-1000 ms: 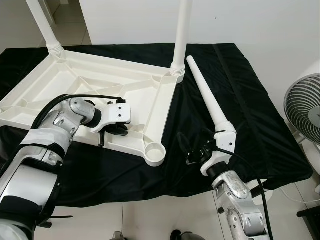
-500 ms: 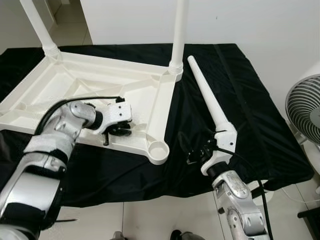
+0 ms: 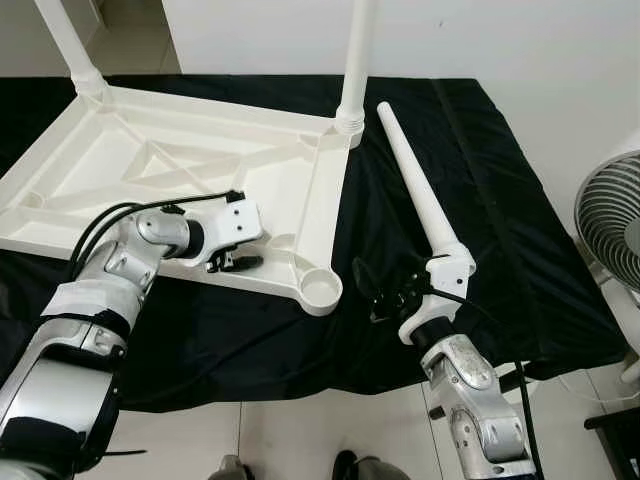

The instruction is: Building children table

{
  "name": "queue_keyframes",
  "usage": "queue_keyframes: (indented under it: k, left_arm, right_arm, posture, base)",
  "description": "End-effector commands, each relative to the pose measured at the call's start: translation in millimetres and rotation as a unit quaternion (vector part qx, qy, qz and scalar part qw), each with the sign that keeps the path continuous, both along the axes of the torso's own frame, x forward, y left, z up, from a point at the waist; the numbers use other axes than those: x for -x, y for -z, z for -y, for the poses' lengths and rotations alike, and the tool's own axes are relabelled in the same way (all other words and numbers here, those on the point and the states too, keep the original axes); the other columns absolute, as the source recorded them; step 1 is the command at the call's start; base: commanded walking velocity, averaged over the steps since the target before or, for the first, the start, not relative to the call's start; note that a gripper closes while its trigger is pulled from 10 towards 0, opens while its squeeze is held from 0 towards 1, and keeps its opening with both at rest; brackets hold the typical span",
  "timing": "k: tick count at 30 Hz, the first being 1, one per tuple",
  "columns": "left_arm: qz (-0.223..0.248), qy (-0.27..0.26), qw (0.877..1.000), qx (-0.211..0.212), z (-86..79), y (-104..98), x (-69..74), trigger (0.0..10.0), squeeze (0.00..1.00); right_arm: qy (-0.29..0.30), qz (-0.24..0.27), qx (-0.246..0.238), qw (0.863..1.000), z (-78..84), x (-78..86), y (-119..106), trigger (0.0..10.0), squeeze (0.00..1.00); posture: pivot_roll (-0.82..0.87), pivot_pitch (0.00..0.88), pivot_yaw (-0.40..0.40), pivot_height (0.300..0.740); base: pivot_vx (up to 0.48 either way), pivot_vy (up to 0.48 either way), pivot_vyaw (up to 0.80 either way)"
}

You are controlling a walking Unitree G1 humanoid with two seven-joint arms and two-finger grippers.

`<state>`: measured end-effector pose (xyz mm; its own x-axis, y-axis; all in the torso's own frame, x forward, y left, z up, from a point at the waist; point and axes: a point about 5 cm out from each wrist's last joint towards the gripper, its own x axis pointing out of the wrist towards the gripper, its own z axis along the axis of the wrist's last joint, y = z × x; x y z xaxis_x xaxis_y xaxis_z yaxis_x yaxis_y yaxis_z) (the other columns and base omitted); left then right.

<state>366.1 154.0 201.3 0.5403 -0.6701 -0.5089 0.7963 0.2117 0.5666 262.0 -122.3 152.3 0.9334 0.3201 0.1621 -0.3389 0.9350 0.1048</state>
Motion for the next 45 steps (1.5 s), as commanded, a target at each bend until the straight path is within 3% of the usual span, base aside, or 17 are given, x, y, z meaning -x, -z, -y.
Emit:
queue_keyframes:
  k: [1, 2, 5, 8, 9, 11, 14, 18, 20, 22, 23, 24, 30, 39, 40, 41, 45]
  left_arm:
    - [0.009, 0.017, 0.999, 0.044, 7.9, -12.5, 1.9, 10.0, 0.00]
    - [0.006, 0.015, 0.998, 0.066, 9.5, -15.3, 2.2, 10.0, 0.00]
    - [0.006, 0.010, 0.997, 0.081, 10.5, -16.4, 2.4, 10.0, 0.00]
    - [0.007, -0.011, 0.986, 0.166, 13.8, -23.3, 3.7, 10.0, 0.00]
    - [0.007, -0.011, 0.986, 0.166, 13.8, -23.3, 3.7, 10.0, 0.00]
    - [0.015, -0.036, 0.978, 0.207, 13.3, -29.0, 1.7, 10.0, 0.00]
    - [0.018, -0.055, 0.972, 0.227, 12.4, -31.2, -0.3, 10.0, 0.00]
    - [0.025, -0.114, 0.954, 0.277, 10.5, -32.5, -4.3, 10.0, 0.00]
    - [0.025, -0.114, 0.954, 0.277, 10.5, -32.5, -4.3, 10.0, 0.00]
    - [0.024, -0.158, 0.938, 0.306, 9.0, -29.4, -6.3, 10.0, 0.00]
    - [0.024, -0.158, 0.938, 0.306, 9.0, -29.4, -6.3, 10.0, 0.00]
    - [0.024, -0.181, 0.930, 0.319, 8.8, -25.2, -5.6, 10.0, 0.00]
    - [0.020, -0.213, 0.916, 0.340, 14.0, -16.0, 1.5, 10.0, 0.00]
    - [0.003, -0.212, 0.917, 0.339, 24.9, -7.2, 12.0, 10.0, 0.00]
    - [0.006, -0.211, 0.918, 0.335, 26.9, -6.9, 13.1, 10.0, 0.00]
    - [0.008, -0.212, 0.919, 0.332, 28.5, -7.1, 13.8, 10.0, 0.00]
    - [0.011, -0.209, 0.921, 0.330, 31.2, -7.5, 15.5, 10.0, 0.00]
  right_arm:
    - [0.001, 0.000, 0.002, 1.000, 1.5, -1.6, 0.7, 10.0, 0.00]
    - [0.003, 0.004, 0.003, 1.000, 2.2, -3.4, -1.2, 10.0, 0.00]
    - [0.004, 0.006, 0.003, 1.000, 2.8, -4.7, -2.3, 10.0, 0.00]
    - [0.020, 0.027, 0.005, 0.999, 10.1, -16.3, -13.1, 10.0, 0.00]
    - [0.020, 0.027, 0.005, 0.999, 10.1, -16.3, -13.1, 10.0, 0.00]
    - [0.034, 0.040, 0.010, 0.999, 14.5, -22.8, -19.0, 10.0, 0.00]
    - [0.044, 0.047, 0.010, 0.998, 17.2, -27.3, -22.5, 10.0, 0.00]
    - [0.097, 0.058, 0.016, 0.993, 30.2, -41.9, -33.1, 10.0, 0.00]
    - [0.097, 0.058, 0.016, 0.993, 30.2, -41.9, -33.1, 10.0, 0.00]
    - [0.142, 0.053, 0.025, 0.988, 42.2, -50.1, -36.3, 10.0, 0.00]
    - [0.142, 0.053, 0.025, 0.988, 42.2, -50.1, -36.3, 10.0, 0.00]
    - [0.170, 0.049, 0.019, 0.984, 51.5, -53.6, -37.1, 10.0, 1.00]
    - [0.220, 0.040, 0.024, 0.974, 68.2, -55.8, -33.3, 10.0, 1.00]
    - [0.237, 0.016, 0.034, 0.971, 76.4, -53.2, -21.3, 10.0, 1.00]
    - [0.229, 0.010, 0.032, 0.973, 75.7, -52.5, -18.7, 10.0, 0.08]
    - [0.217, 0.002, 0.030, 0.976, 73.7, -51.8, -14.9, 10.0, 0.00]
    - [0.204, -0.012, 0.030, 0.978, 72.1, -50.7, -7.2, 10.0, 0.00]
  posture:
    - [0.08, 0.146, -0.022, 0.740]
    - [0.07, 0.144, -0.025, 0.740]
    - [0.07, 0.144, -0.025, 0.740]
    - [0.07, 0.134, -0.035, 0.740]
    - [0.07, 0.134, -0.035, 0.740]
    - [0.07, 0.130, -0.039, 0.740]
    - [0.07, 0.127, -0.039, 0.740]
    - [0.08, 0.115, -0.041, 0.740]
    - [0.08, 0.115, -0.041, 0.740]
    - [0.09, 0.108, -0.043, 0.740]
    - [0.09, 0.108, -0.043, 0.740]
    - [0.09, 0.104, -0.047, 0.740]
    - [0.10, 0.097, -0.053, 0.740]
    - [0.10, 0.102, -0.054, 0.740]
    - [0.10, 0.105, -0.054, 0.740]
    - [0.10, 0.109, -0.052, 0.740]
    - [0.10, 0.114, -0.051, 0.740]
  base:
    - [0.000, 0.000, 0.00]
    - [0.000, 0.000, 0.00]
    - [0.000, 0.000, 0.00]
    - [0.000, 0.000, 0.00]
    - [0.000, 0.000, 0.00]
    - [0.000, 0.000, 0.00]
    - [0.000, 0.000, 0.00]
    - [0.000, 0.000, 0.00]
    - [0.000, 0.000, 0.00]
    - [0.000, 0.000, 0.00]
    - [0.000, 0.000, 0.00]
    - [0.000, 0.000, 0.00]
    - [0.000, 0.000, 0.00]
    - [0.000, 0.000, 0.00]
    - [0.000, 0.000, 0.00]
    - [0.000, 0.000, 0.00]
    - [0.000, 0.000, 0.00]
